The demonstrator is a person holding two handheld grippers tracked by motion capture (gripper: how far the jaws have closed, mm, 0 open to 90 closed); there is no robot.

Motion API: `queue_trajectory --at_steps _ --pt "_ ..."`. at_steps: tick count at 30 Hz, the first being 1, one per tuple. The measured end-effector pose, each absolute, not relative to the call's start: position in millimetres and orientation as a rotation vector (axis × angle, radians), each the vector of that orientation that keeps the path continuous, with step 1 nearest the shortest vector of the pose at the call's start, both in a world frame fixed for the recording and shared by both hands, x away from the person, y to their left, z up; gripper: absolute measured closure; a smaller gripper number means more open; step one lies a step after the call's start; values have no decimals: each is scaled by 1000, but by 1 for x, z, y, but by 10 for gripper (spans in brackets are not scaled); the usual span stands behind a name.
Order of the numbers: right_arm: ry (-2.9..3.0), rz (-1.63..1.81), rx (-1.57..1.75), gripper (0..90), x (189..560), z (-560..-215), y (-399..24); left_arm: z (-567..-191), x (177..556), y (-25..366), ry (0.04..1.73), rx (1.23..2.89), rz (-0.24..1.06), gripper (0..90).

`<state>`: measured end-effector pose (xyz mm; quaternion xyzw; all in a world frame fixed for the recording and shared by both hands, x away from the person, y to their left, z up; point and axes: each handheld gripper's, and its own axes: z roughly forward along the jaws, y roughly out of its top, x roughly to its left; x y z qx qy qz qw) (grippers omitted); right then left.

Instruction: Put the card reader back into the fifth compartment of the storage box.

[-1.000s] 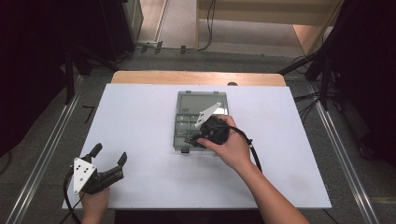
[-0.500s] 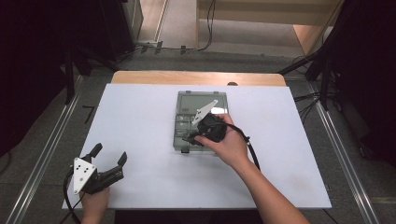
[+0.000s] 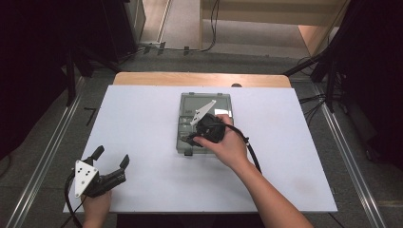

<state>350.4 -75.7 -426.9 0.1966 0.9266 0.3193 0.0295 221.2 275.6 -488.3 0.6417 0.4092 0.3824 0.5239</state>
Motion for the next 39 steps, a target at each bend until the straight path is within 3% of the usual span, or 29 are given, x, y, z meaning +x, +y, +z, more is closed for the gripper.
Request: queue_trajectory --at_steps 18,19,22,26,28,30,39 --pt "2839 933 689 705 366 -436 -58 -488 221 276 978 1535 910 116" --pt "2823 930 704 678 366 -436 -57 -488 221 276 978 1535 909 116" --pt "2786 978 734 361 366 -437 -57 -488 221 276 978 1531 907 116" --pt "2706 935 784 71 363 -436 -59 -488 221 276 978 1531 906 116" --pt "2689 938 806 69 363 -435 -63 -488 221 276 978 1531 906 117" --pt "2699 967 807 0 363 -436 -68 -488 221 276 978 1531 906 116" --pt "2677 1017 857 0 355 -440 -93 -488 221 276 976 1538 910 116"
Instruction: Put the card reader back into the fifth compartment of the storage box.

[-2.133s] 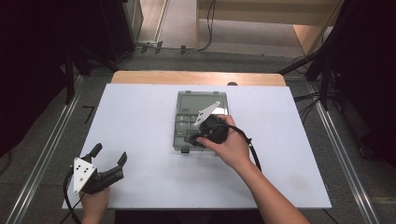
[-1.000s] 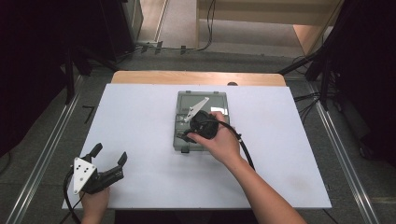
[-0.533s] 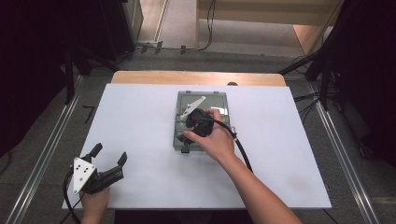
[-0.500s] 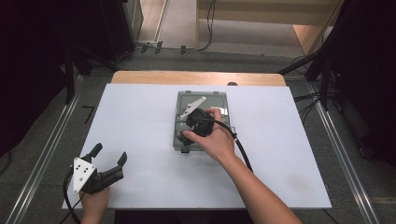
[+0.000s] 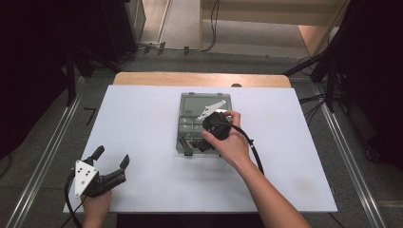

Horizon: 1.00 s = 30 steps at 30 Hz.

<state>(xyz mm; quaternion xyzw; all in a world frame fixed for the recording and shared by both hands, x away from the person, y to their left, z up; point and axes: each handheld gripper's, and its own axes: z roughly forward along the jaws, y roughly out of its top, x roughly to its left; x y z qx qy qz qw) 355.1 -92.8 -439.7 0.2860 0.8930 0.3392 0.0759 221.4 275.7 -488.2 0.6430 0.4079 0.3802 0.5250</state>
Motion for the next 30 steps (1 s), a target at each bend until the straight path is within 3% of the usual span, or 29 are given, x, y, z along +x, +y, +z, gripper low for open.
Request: queue_trajectory --at_steps 30 --pt "2496 1163 990 0 320 -448 -173 -488 221 275 976 1539 914 116"
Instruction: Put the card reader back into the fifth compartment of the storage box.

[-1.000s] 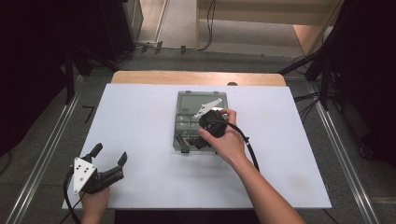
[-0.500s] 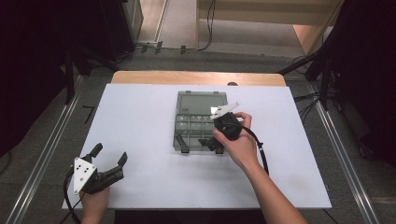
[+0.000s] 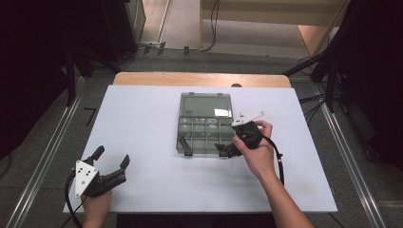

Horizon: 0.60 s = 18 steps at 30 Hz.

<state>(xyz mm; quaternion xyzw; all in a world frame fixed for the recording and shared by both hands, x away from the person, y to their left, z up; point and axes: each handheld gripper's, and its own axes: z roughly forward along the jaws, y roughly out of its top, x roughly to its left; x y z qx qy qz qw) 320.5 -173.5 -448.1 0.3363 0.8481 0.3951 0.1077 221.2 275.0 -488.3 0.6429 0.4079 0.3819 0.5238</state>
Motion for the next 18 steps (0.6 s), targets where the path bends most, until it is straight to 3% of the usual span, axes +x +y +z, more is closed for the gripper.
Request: queue_trajectory --at_steps 18 --pt "2330 1311 1069 0 274 -468 -233 -489 222 271 970 1564 934 116"
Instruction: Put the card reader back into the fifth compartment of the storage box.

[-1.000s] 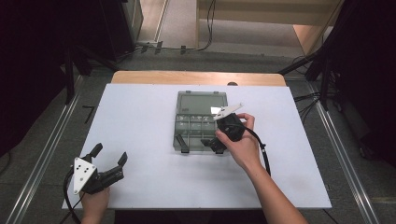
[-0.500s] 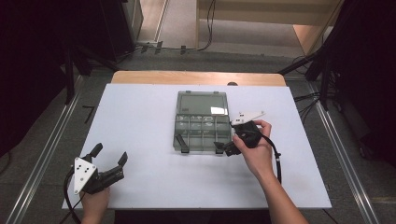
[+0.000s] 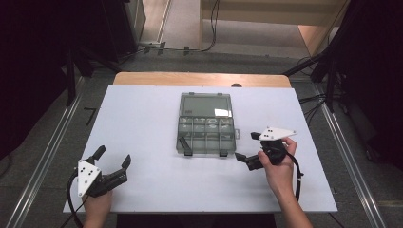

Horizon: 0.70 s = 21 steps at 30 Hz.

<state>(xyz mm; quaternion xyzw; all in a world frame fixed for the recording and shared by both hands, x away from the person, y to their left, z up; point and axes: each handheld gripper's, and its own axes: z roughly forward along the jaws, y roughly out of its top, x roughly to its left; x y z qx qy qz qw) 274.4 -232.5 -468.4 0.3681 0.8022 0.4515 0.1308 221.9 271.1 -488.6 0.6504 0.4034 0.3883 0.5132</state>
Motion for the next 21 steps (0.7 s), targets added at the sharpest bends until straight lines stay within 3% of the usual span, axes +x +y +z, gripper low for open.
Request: queue_trajectory --at_steps 21 --pt "2186 1355 1162 0 237 -493 -297 -488 222 275 984 1543 919 117"
